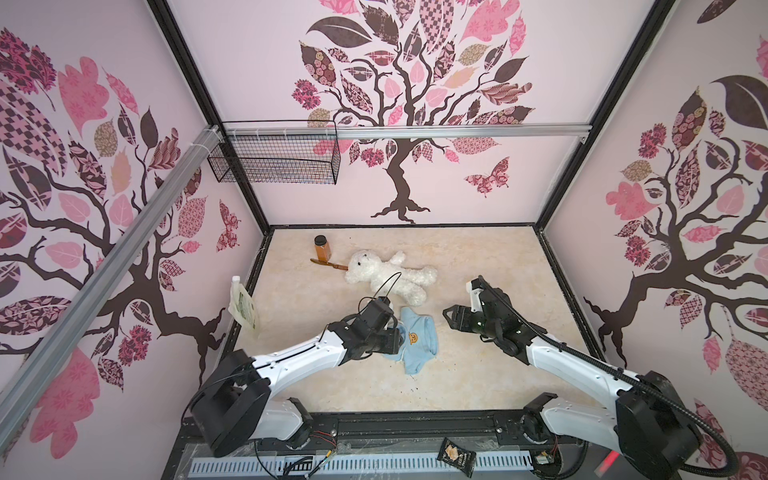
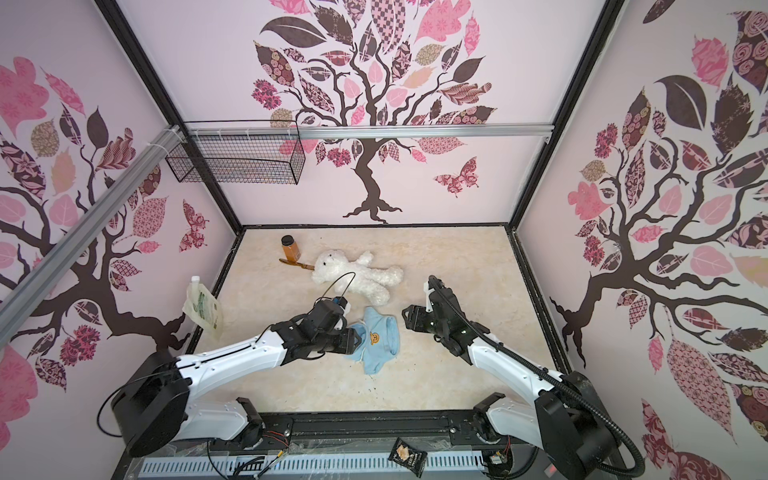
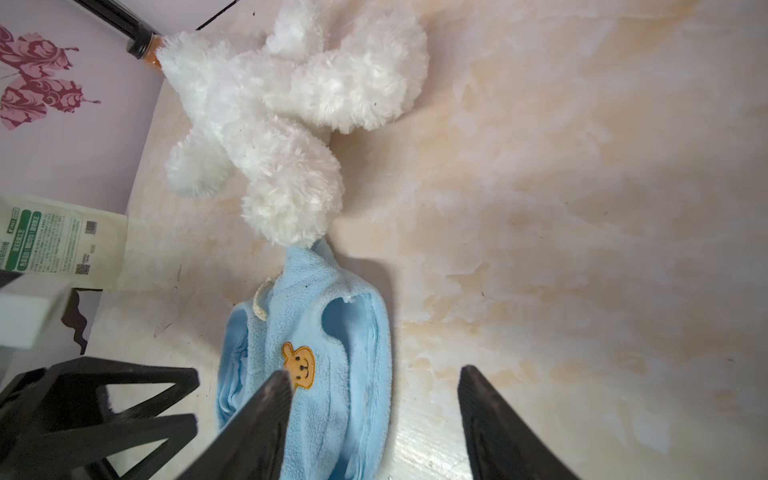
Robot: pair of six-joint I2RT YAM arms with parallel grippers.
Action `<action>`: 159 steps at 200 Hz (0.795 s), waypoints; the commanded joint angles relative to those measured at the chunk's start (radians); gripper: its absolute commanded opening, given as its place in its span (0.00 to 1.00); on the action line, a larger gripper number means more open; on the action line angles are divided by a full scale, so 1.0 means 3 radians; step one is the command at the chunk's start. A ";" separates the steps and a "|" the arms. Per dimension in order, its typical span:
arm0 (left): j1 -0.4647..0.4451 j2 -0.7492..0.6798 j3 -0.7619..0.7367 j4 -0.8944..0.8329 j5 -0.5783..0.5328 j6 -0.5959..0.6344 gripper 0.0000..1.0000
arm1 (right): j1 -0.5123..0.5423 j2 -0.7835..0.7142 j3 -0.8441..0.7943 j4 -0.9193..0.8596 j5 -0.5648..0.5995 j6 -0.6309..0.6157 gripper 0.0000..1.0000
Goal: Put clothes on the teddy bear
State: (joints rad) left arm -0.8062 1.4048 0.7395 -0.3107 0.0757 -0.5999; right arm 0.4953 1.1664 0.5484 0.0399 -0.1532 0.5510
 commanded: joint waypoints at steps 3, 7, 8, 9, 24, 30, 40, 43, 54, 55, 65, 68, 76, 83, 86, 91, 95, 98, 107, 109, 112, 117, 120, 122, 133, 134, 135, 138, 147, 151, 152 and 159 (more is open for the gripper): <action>-0.0028 0.0224 0.0241 0.0317 -0.0007 0.0183 0.50 | 0.0014 0.0139 0.0012 -0.0007 -0.0134 -0.0074 0.67; -0.0026 0.0270 0.0254 0.0346 0.0012 0.0195 0.50 | 0.0011 0.0157 0.0007 0.0004 -0.0147 -0.0073 0.67; -0.0027 0.0287 0.0257 0.0353 0.0015 0.0197 0.49 | 0.0011 0.0162 0.0007 0.0004 -0.0151 -0.0073 0.67; -0.0027 0.0302 0.0261 0.0360 0.0019 0.0198 0.49 | 0.0011 0.0167 0.0008 0.0005 -0.0158 -0.0073 0.67; -0.0028 0.0465 0.0319 0.0399 0.0057 0.0218 0.43 | 0.0012 0.0219 -0.0003 0.0015 -0.0183 -0.0100 0.67; -0.0027 0.0522 0.0339 0.0394 0.0051 0.0220 0.39 | 0.0013 0.0231 0.0000 0.0013 -0.0189 -0.0124 0.67; -0.0028 0.0567 0.0340 0.0404 0.0034 0.0218 0.33 | 0.0012 0.0260 0.0008 0.0005 -0.0222 -0.0173 0.65; -0.0026 0.0573 0.0332 0.0409 0.0030 0.0219 0.31 | 0.0012 0.0270 0.0010 0.0001 -0.0236 -0.0190 0.64; -0.0023 0.0570 0.0315 0.0419 -0.0027 0.0239 0.24 | 0.0013 0.0320 0.0016 0.0000 -0.0302 -0.0255 0.59; -0.0023 0.0569 0.0315 0.0421 -0.0035 0.0242 0.24 | 0.0012 0.0328 0.0020 -0.0002 -0.0315 -0.0258 0.59; 0.0008 0.0537 0.0270 0.0458 -0.0025 0.0287 0.19 | 0.0020 0.0405 0.0040 -0.0025 -0.0379 -0.0301 0.54; 0.0016 0.0526 0.0255 0.0469 -0.0010 0.0305 0.18 | 0.0020 0.0434 0.0042 -0.0031 -0.0407 -0.0310 0.53; 0.0064 0.0494 0.0195 0.0502 0.0076 0.0347 0.15 | 0.0021 0.0523 0.0056 -0.0034 -0.0487 -0.0329 0.49; 0.0114 0.0483 0.0149 0.0557 0.0184 0.0398 0.12 | 0.0023 0.0609 0.0070 -0.0027 -0.0564 -0.0340 0.47; 0.0138 0.0482 0.0133 0.0580 0.0243 0.0417 0.11 | 0.0026 0.0647 0.0079 -0.0027 -0.0592 -0.0340 0.46; 0.0169 0.0478 0.0105 0.0609 0.0311 0.0443 0.09 | 0.0031 0.0711 0.0092 -0.0031 -0.0639 -0.0344 0.44; 0.0198 0.0477 0.0087 0.0632 0.0371 0.0457 0.08 | 0.0044 0.0759 0.0109 -0.0038 -0.0669 -0.0344 0.43; 0.0212 0.0477 0.0074 0.0648 0.0414 0.0473 0.07 | 0.0054 0.0802 0.0124 -0.0045 -0.0686 -0.0344 0.42; 0.0255 0.0482 0.0045 0.0672 0.0502 0.0514 0.06 | 0.0101 0.0909 0.0167 -0.0078 -0.0715 -0.0349 0.42; 0.0262 0.0482 0.0039 0.0675 0.0510 0.0519 0.05 | 0.0111 0.0929 0.0180 -0.0082 -0.0712 -0.0349 0.42; 0.0272 0.0482 0.0029 0.0677 0.0526 0.0527 0.05 | 0.0128 0.0959 0.0193 -0.0086 -0.0714 -0.0349 0.41; 0.0287 0.0482 0.0017 0.0691 0.0545 0.0532 0.05 | 0.0160 0.1000 0.0206 -0.0079 -0.0707 -0.0344 0.41; 0.0294 0.0484 0.0013 0.0695 0.0561 0.0535 0.05 | 0.0174 0.1027 0.0212 -0.0069 -0.0706 -0.0339 0.41; 0.0298 0.0481 0.0004 0.0705 0.0564 0.0533 0.05 | 0.0191 0.1035 0.0212 -0.0061 -0.0703 -0.0335 0.41; 0.0313 0.0484 -0.0025 0.0751 0.0594 0.0532 0.05 | 0.0253 0.1100 0.0210 -0.0005 -0.0672 -0.0306 0.41; 0.0314 0.0486 -0.0028 0.0753 0.0595 0.0530 0.05 | 0.0257 0.1104 0.0208 0.0000 -0.0671 -0.0302 0.41; 0.0315 0.0486 -0.0030 0.0754 0.0596 0.0528 0.04 | 0.0259 0.1108 0.0208 0.0008 -0.0671 -0.0300 0.41; 0.0322 0.0487 -0.0035 0.0763 0.0604 0.0528 0.04 | 0.0268 0.1126 0.0203 0.0026 -0.0671 -0.0292 0.41; 0.0334 0.0490 -0.0053 0.0779 0.0617 0.0516 0.04 | 0.0284 0.1180 0.0202 0.0066 -0.0676 -0.0265 0.41; 0.0343 0.0487 -0.0061 0.0787 0.0621 0.0509 0.04 | 0.0291 0.1202 0.0200 0.0081 -0.0677 -0.0248 0.41; 0.0344 0.0487 -0.0066 0.0786 0.0621 0.0508 0.04 | 0.0291 0.1206 0.0198 0.0089 -0.0679 -0.0245 0.40; 0.0354 0.0482 -0.0080 0.0799 0.0625 0.0504 0.04 | 0.0299 0.1240 0.0188 0.0130 -0.0681 -0.0220 0.39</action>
State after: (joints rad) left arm -0.7109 1.5661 0.7502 -0.1116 0.2237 -0.4652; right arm 0.5701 1.4899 0.5797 0.0475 -0.3408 0.4686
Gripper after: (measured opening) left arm 0.048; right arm 0.407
